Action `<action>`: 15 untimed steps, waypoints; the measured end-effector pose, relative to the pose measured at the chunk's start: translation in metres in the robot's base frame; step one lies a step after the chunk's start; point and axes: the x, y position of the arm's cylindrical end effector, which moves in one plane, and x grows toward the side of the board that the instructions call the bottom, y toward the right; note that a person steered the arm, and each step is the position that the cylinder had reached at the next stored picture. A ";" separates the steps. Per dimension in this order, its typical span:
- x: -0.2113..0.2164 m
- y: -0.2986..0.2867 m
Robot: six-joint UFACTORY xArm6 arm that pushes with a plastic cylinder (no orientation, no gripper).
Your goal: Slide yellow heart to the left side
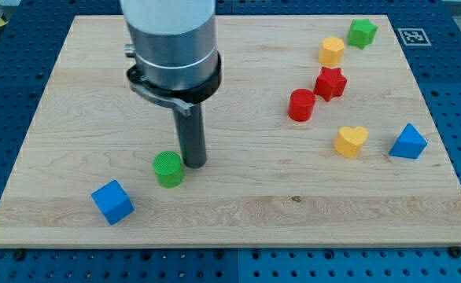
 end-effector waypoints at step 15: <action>-0.058 0.132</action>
